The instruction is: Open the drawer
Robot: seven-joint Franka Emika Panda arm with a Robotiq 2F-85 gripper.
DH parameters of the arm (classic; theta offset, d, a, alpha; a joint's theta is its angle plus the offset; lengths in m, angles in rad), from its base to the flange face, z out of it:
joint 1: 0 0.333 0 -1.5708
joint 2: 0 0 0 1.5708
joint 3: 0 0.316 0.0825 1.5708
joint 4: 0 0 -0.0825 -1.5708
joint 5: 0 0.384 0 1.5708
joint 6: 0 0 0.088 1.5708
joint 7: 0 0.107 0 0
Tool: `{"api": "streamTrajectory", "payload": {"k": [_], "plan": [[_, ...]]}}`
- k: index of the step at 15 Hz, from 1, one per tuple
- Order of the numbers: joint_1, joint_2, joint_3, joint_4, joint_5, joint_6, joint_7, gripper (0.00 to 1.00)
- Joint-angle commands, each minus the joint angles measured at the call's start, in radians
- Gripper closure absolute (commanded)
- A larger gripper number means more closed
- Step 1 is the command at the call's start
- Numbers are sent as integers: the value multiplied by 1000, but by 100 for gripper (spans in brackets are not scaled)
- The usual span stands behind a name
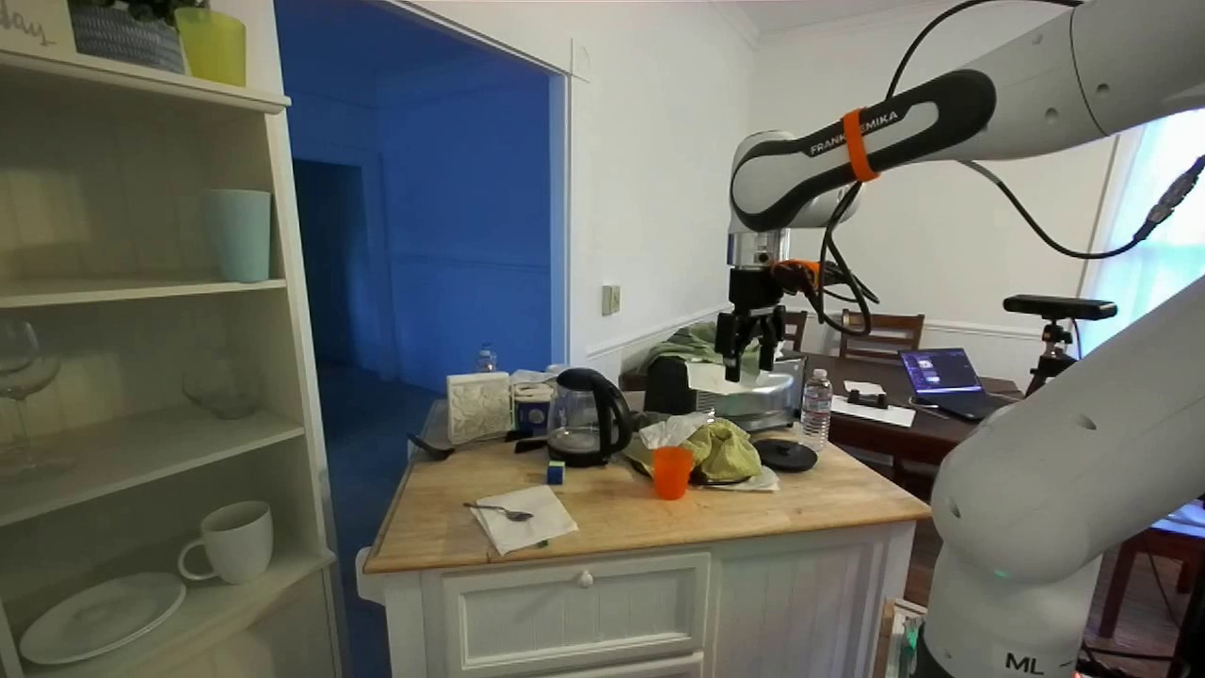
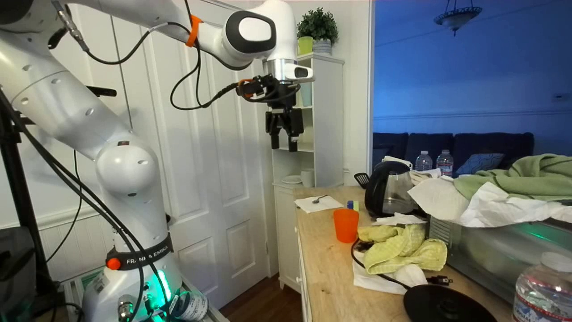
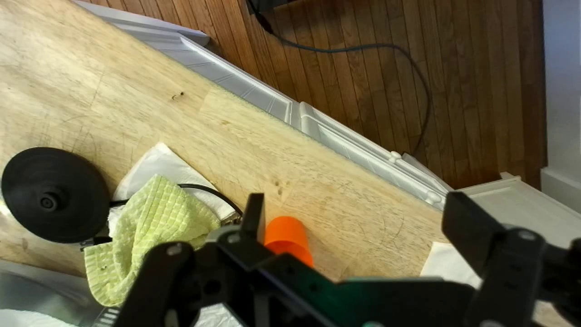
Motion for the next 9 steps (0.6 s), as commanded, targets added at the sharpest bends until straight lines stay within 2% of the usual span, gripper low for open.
{"api": "streamTrajectory", "payload": {"k": [1, 9], "plan": [[1, 1, -1, 2, 0, -2, 0, 0], [9, 20, 14, 6, 0, 13, 15, 0]]}}
